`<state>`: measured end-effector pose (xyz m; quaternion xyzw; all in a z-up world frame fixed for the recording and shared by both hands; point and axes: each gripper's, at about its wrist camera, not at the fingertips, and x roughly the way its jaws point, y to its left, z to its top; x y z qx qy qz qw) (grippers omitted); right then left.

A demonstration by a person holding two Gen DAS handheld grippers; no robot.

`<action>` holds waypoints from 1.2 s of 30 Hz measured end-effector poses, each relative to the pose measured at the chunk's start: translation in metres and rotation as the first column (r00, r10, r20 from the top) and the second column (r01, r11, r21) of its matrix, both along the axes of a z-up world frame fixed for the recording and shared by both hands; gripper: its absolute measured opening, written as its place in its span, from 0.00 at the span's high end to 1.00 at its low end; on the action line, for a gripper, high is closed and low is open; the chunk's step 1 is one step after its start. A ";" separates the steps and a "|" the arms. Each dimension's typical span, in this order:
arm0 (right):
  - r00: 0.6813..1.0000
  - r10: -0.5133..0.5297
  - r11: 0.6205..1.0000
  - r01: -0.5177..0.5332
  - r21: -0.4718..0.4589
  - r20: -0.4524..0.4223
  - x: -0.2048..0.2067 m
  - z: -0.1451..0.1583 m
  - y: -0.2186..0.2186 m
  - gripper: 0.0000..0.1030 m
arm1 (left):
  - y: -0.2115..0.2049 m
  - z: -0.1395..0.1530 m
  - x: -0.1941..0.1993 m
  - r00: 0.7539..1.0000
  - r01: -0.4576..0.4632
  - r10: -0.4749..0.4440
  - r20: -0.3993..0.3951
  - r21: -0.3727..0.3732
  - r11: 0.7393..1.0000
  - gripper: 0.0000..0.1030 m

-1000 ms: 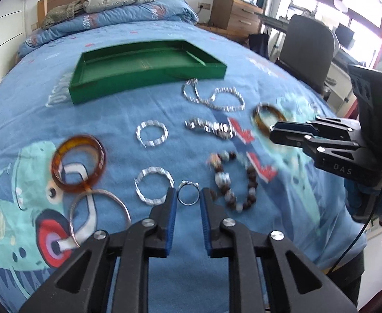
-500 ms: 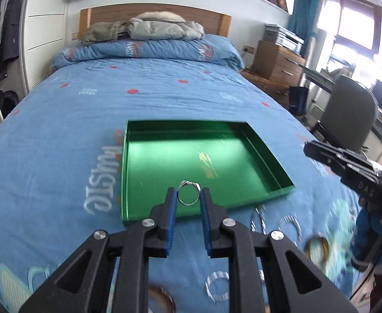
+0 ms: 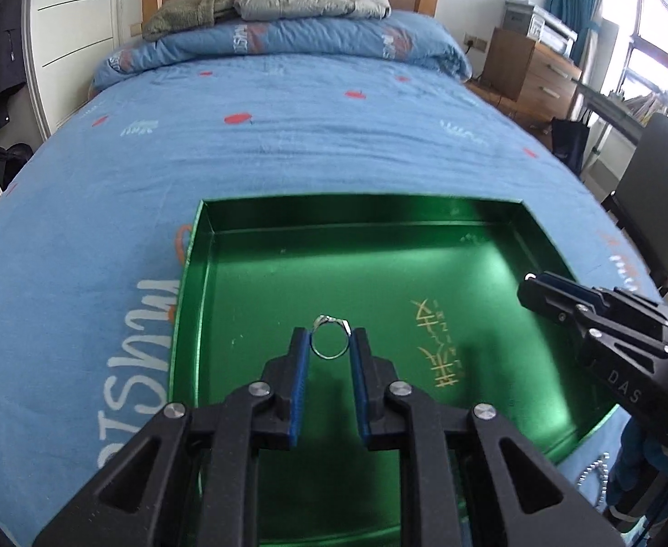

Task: Organize jewelry
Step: 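Carry both rings into the green tray and open both grippers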

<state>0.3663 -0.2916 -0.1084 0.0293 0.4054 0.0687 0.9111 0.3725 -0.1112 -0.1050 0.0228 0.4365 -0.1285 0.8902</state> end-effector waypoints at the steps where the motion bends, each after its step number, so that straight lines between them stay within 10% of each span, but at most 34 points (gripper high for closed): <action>1: 1.000 -0.003 1.000 0.003 -0.006 -0.014 0.003 -0.005 0.000 0.81 | -0.002 -0.004 0.002 1.000 -0.002 0.002 -0.008 0.014 1.000 0.84; 21: 0.994 -0.014 0.995 0.004 -0.096 -0.106 0.015 -0.017 -0.001 0.66 | -0.006 -0.011 0.014 0.997 -0.040 0.043 -0.061 0.047 0.998 0.83; 36: 0.980 0.029 1.000 -0.030 0.004 0.199 -0.126 0.142 0.002 0.54 | 0.031 0.124 -0.087 0.988 0.006 -0.007 0.153 0.012 1.000 0.82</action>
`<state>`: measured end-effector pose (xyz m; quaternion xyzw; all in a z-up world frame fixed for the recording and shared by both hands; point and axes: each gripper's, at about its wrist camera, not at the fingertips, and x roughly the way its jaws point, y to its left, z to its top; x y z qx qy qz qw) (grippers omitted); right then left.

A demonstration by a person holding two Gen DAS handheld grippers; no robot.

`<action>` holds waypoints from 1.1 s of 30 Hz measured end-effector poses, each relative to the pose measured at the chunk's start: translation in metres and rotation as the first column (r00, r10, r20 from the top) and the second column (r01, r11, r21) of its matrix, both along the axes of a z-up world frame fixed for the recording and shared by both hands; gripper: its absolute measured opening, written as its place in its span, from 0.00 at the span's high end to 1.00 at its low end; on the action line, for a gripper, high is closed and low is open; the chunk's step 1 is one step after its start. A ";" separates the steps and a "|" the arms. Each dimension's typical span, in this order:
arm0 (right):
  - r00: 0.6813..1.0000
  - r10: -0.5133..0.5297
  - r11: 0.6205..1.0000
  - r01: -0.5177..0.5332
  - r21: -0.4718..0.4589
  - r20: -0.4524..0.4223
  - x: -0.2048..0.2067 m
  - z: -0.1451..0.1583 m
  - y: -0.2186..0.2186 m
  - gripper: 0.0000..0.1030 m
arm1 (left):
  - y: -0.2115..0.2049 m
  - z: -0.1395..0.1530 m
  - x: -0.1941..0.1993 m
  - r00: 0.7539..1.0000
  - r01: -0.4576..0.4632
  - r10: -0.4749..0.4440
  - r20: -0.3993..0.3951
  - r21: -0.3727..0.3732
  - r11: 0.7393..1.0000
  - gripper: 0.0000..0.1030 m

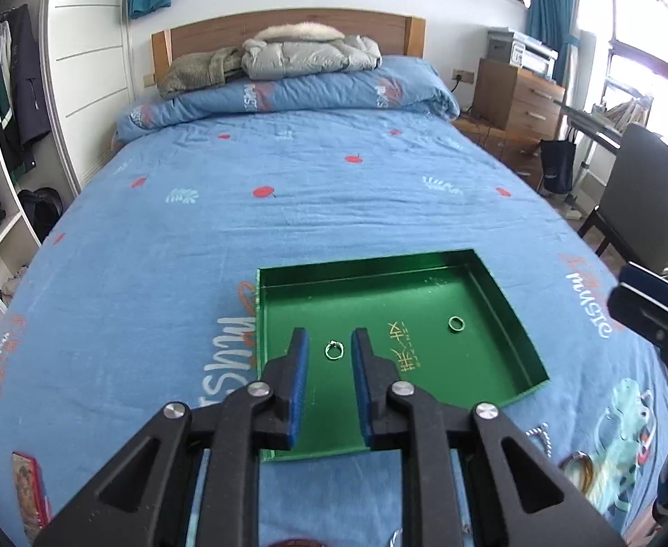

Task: Organize jewelry
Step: 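Carry both rings into the green tray and open both grippers, then move both grippers back over the remaining jewelry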

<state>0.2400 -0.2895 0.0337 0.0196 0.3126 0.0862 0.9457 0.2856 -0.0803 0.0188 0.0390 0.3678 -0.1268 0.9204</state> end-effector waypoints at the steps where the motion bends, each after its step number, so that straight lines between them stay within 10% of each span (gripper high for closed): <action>1: 1.000 0.002 1.000 -0.002 -0.001 0.014 -0.012 0.008 0.001 0.54 | 0.008 0.009 -0.010 1.000 -0.003 0.003 0.013 -0.002 1.000 0.82; 14: 0.990 -0.077 0.997 0.075 0.025 0.119 -0.146 0.053 -0.010 0.49 | 0.101 0.053 -0.121 0.994 -0.055 0.054 0.090 0.010 0.998 0.66; 33: 0.993 -0.109 0.987 0.113 0.115 -0.036 -0.215 -0.043 0.001 0.25 | 0.135 -0.075 -0.195 0.987 -0.060 0.051 -0.151 -0.060 0.996 0.64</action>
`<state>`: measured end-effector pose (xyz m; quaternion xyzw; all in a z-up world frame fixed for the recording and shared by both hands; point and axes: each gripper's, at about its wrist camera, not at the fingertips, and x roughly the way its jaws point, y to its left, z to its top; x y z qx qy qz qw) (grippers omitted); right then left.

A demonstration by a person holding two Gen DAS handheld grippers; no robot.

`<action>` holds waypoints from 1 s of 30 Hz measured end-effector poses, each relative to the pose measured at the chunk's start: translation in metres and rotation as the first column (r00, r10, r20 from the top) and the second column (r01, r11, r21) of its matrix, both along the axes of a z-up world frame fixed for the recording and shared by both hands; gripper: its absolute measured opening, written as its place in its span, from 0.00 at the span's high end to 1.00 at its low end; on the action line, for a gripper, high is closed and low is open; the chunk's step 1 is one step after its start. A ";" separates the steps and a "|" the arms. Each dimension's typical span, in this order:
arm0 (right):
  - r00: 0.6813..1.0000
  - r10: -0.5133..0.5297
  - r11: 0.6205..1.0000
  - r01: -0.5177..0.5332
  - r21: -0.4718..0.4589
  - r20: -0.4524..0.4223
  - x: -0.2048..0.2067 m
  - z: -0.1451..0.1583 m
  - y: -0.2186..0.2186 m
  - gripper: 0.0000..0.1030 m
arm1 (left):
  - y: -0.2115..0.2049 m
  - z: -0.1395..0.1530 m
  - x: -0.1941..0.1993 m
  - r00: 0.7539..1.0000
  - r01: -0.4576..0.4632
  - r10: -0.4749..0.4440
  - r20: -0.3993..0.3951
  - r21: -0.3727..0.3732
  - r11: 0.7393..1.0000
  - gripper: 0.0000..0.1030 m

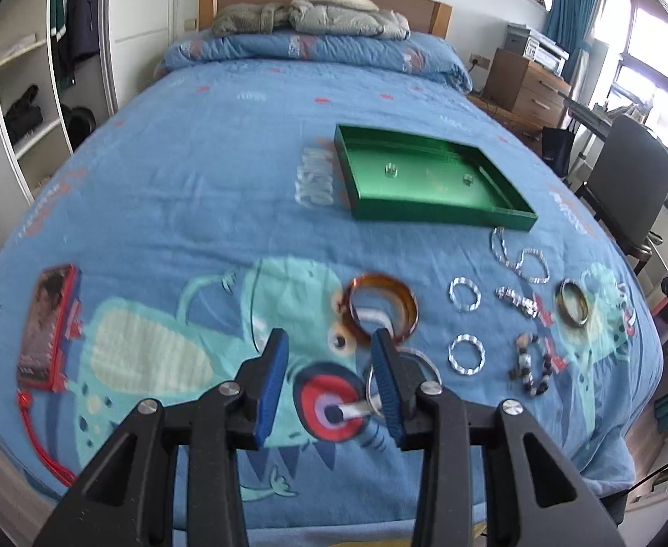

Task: Organize jewelry
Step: 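Move both grippers back over the remaining jewelry, then grasp the silver bangle with the left gripper while the right grasps the beaded bracelet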

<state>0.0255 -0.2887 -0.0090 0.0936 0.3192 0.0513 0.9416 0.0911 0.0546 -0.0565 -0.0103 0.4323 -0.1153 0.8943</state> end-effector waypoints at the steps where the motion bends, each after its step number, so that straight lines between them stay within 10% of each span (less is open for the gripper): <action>1: 1.000 0.005 1.000 -0.005 0.001 -0.014 -0.001 -0.009 0.003 0.23 | -0.001 -0.008 -0.001 1.000 0.002 -0.002 -0.014 -0.002 1.000 0.64; 13: 0.977 0.088 0.995 -0.094 -0.019 -0.195 0.022 -0.098 0.044 0.21 | -0.023 -0.070 0.004 0.990 0.038 -0.041 -0.134 -0.022 0.999 0.62; 30: 0.943 0.139 0.980 -0.175 -0.097 -0.302 0.055 -0.150 0.071 0.23 | -0.044 -0.101 0.023 0.981 0.100 -0.093 -0.171 0.035 0.994 0.63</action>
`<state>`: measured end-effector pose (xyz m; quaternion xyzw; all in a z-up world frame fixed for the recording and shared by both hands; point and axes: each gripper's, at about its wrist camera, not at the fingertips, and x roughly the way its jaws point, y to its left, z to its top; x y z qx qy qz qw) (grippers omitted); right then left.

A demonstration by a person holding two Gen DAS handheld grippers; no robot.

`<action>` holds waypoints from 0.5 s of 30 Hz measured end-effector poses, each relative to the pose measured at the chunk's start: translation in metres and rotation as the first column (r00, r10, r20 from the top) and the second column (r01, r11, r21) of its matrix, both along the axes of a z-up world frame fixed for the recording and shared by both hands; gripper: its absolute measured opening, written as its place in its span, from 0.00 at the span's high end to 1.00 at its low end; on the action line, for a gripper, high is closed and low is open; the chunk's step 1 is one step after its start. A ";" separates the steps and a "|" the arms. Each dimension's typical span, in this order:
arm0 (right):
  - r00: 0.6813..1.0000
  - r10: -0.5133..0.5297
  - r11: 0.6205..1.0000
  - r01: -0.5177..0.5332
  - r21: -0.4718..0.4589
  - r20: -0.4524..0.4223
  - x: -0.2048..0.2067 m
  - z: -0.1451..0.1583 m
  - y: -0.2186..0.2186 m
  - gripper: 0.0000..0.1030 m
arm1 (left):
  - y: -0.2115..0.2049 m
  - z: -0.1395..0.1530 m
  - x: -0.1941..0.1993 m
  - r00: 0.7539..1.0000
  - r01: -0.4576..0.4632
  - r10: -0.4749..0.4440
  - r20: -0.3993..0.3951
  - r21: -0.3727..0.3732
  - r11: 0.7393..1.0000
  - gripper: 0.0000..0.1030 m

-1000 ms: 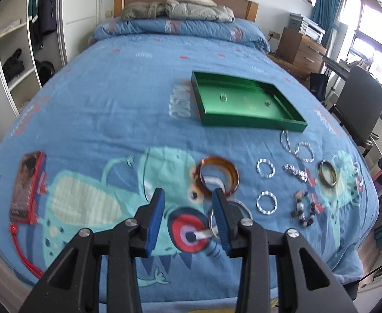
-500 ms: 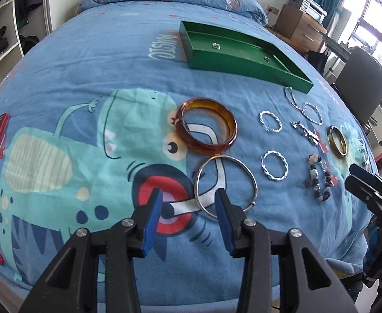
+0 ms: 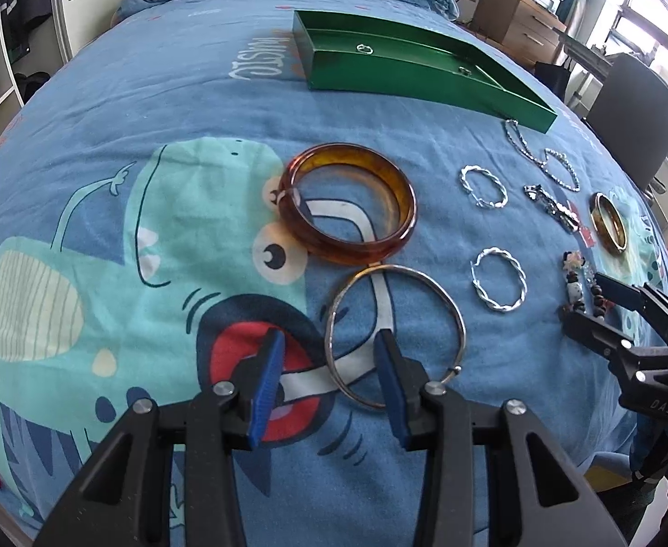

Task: Organize jewelry
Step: 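Grasp the silver bangle with the left gripper while the right grasps the beaded bracelet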

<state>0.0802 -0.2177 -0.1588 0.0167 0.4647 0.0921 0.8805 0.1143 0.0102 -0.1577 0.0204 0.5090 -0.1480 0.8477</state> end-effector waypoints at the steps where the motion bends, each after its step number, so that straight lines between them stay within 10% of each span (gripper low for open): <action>1: 1.000 -0.002 1.000 0.002 -0.004 0.004 0.000 -0.001 0.000 0.25 | 0.000 -0.001 0.000 1.000 0.003 -0.003 0.003 0.004 1.000 0.63; 15: 0.999 -0.029 0.999 0.029 -0.027 0.027 -0.001 0.001 -0.013 0.78 | 0.000 -0.001 0.001 1.000 0.014 -0.014 -0.002 0.008 1.000 0.91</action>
